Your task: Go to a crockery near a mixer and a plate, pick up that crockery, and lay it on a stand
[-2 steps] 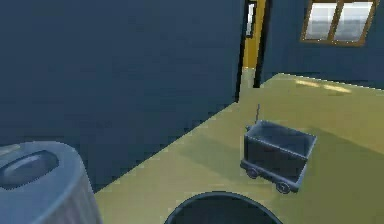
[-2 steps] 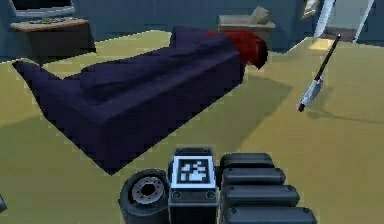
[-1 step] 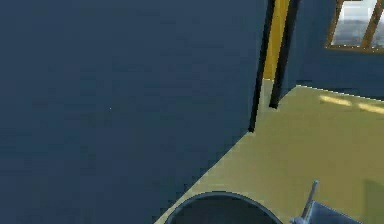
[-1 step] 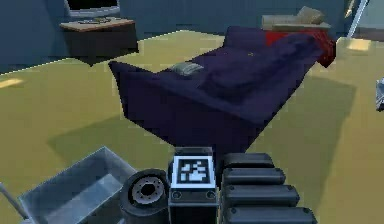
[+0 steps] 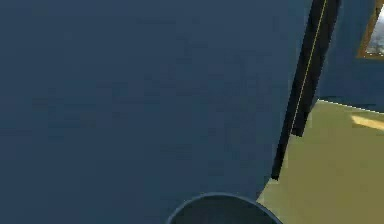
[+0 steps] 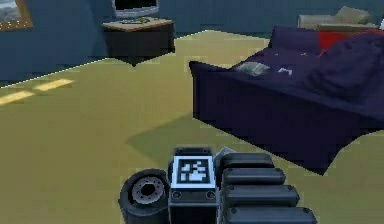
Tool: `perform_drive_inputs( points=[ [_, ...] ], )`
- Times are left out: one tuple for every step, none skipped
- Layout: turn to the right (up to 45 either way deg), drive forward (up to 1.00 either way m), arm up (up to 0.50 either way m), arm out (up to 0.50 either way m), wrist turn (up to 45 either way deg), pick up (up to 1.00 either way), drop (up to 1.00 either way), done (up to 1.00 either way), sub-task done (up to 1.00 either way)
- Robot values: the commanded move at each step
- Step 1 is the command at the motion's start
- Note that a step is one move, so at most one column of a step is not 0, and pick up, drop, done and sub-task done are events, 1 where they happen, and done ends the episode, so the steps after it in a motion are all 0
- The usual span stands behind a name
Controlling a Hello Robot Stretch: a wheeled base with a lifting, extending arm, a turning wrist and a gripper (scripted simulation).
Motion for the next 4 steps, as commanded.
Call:
perform_drive_inputs(
  points=[
    [39.0, 0.0, 0.0, 0.0, 0.0, 0.0, 0.0, 0.0, 0.0],
    [0.0, 1.0, 0.0, 0.0, 0.0, 0.0, 0.0, 0.0, 0.0],
    [0.0, 0.9, 0.0, 0.0, 0.0, 0.0, 0.0, 0.0, 0.0],
    [-36.0, 0.0, 0.0, 0.0, 0.0, 0.0, 0.0, 0.0, 0.0]
  ],
)
